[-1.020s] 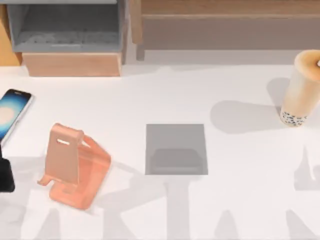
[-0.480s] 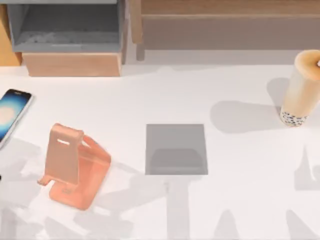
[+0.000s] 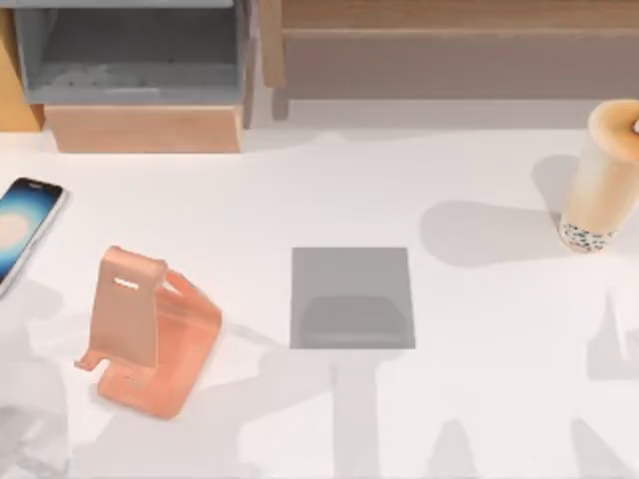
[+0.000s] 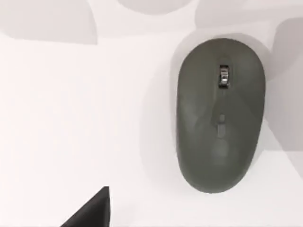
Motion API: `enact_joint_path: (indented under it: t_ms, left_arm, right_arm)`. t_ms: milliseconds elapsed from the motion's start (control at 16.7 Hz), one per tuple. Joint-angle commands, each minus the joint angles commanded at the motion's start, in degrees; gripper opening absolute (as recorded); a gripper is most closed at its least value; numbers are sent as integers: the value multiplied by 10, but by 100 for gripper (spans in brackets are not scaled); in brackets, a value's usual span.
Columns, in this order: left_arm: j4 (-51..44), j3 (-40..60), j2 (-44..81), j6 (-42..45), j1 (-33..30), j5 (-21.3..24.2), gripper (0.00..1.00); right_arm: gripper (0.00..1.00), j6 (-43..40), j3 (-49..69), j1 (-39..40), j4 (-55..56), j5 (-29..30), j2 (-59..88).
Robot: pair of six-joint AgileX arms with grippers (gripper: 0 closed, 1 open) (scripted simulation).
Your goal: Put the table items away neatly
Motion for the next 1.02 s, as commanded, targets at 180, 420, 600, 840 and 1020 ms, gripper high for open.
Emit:
enact_joint_path:
  t_ms: [180,420,600,840,1020]
  left_arm:
    - [-23,20,29,17,7,0,100]
    - [-22,18,27,16,4,0,100]
    - [-1,4,38,16,5,0,100]
    - [92,-47,78,18,7,0,100]
    - [176,-91,113,20,8,0,100]
  right_arm:
    - [100,0,0,0,0,0,0]
    - [100,0,0,0,0,0,0]
    - [100,0,0,0,0,0,0]
    - [100,0,0,0,0,0,0]
    - [100,0,0,0,0,0,0]
